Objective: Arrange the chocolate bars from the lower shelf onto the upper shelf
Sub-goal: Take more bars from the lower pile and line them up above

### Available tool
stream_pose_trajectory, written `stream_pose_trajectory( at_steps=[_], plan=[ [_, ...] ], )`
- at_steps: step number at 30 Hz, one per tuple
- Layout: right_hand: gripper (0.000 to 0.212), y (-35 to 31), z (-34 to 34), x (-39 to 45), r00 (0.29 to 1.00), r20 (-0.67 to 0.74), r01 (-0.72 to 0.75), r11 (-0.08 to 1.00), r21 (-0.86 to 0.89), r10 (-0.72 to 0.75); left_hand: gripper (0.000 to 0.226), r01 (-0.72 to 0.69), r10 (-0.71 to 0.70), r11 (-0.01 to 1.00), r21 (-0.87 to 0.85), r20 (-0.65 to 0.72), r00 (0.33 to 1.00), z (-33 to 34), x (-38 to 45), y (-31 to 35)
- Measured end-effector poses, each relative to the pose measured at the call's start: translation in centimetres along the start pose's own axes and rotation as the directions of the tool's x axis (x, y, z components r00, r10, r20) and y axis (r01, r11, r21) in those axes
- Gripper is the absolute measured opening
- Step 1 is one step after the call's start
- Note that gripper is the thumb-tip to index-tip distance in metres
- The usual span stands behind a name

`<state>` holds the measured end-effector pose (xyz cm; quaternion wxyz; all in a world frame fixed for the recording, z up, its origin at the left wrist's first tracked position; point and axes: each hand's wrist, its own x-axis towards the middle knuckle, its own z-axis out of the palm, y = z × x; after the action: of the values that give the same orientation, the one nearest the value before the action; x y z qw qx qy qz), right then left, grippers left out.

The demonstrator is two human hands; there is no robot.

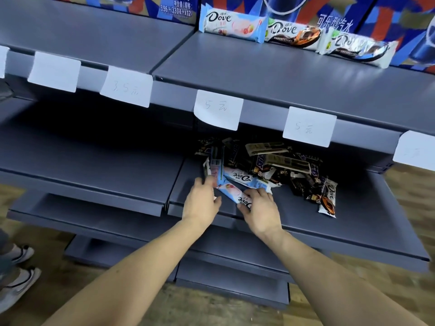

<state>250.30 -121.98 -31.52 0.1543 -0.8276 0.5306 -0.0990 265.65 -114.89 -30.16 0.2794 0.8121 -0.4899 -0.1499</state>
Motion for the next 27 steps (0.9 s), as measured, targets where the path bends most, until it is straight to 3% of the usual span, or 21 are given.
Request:
stream_pose_trajectory(
  at_steps=[3, 7, 12, 20, 24, 27],
  plan=[
    [0.053, 0.6, -0.5, -0.2, 0.999, 0.042, -0.018, 1.000, 0.007, 0.017, 0.030, 0.078, -0.086, 0.965, -0.251, -0.018, 0.996, 0.2, -0.1, -0.5],
    [0.054, 1.0, -0.8, -0.5, 0.997, 0.069, -0.039, 0.999, 0.018, 0.037, 0.039, 0.158, -0.153, 0.942, -0.295, 0.041, 0.987, 0.6, -0.3, -0.9],
    [0.054, 0.9, -0.7, -0.4, 0.994, 0.074, -0.086, 0.993, 0.076, 0.080, 0.044, 0.127, -0.119, 0.989, -0.081, 0.098, 0.988, 0.9, -1.3, -0.4],
    [0.050, 0.7, -0.4, -0.4, 0.986, 0.095, -0.150, 0.982, 0.114, 0.140, 0.041, 0.063, -0.060, 0.992, 0.106, -0.031, 0.998, 1.3, -1.8, 0.1],
    [0.048, 1.1, -0.4, -0.8, 0.987, 0.101, -0.139, 0.980, 0.145, 0.125, 0.061, 0.102, -0.092, 0.945, 0.310, -0.049, 0.995, 1.7, -1.1, 0.7],
    [0.048, 1.5, -0.7, -0.8, 0.988, 0.121, -0.116, 0.978, 0.171, 0.095, 0.069, 0.151, -0.153, 0.937, 0.315, -0.018, 0.988, 1.7, -0.6, 0.7]
  ],
)
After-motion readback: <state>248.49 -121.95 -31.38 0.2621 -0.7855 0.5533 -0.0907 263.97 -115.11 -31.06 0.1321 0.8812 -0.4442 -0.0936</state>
